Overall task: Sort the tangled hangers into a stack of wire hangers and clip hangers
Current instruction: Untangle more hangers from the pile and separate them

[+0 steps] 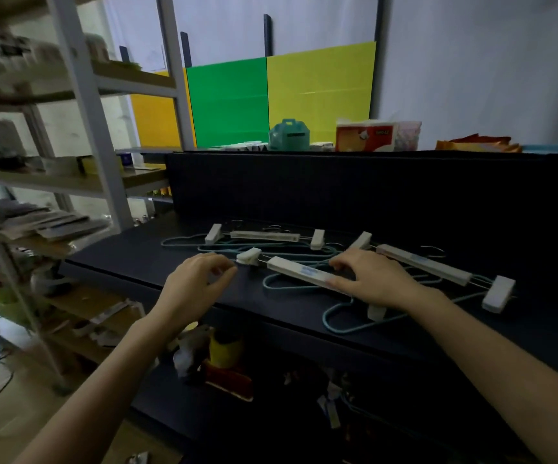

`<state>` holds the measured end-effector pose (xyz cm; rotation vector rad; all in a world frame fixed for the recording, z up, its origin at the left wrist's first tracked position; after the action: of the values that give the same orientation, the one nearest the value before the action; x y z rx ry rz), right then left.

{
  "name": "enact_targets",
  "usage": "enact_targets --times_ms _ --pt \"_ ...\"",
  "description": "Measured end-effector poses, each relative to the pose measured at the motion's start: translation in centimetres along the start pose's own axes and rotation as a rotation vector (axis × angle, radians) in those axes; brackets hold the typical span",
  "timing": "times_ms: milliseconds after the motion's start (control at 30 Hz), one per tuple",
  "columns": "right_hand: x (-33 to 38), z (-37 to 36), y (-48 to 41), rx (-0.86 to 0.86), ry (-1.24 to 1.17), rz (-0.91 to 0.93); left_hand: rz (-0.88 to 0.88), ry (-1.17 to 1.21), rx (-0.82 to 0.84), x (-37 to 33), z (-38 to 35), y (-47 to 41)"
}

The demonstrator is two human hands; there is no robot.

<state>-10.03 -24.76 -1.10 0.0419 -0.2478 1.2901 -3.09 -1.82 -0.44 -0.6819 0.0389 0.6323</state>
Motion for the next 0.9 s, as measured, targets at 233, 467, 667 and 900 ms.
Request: enact_targets --times_ms 233,467,667,900 --pt "1.4 -3.1 -3.6 0.1 0.165 0.054 -0.01 0.02 0.009 3.7 -1.1 -4.8" --pt "0.0 -1.9 -4.6 0.142 0.083 0.051 -0.061 0.01 0.011 6.4 -3.2 -8.7" --pt "-3.6 -0.2 -3.8 0.154 0.048 -0.047 -0.062 -0.024 0.204 9.9 -6.9 -12.1" --pt "-5.4 1.5 -1.5 0.109 0.037 -0.226 -0.18 0.1 0.544 10.8 -11.2 -14.6"
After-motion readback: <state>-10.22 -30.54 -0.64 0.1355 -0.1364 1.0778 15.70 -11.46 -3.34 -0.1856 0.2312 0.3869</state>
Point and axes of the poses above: each hand's wrist, its own y-axis away from the middle knuckle, its own z-axis out of the back of the hand, x = y × z, the point moved 8 cm from there along -y, towards the middle knuckle, and after that the axes turned 14 degrees about -z, right-handed, at the moved point
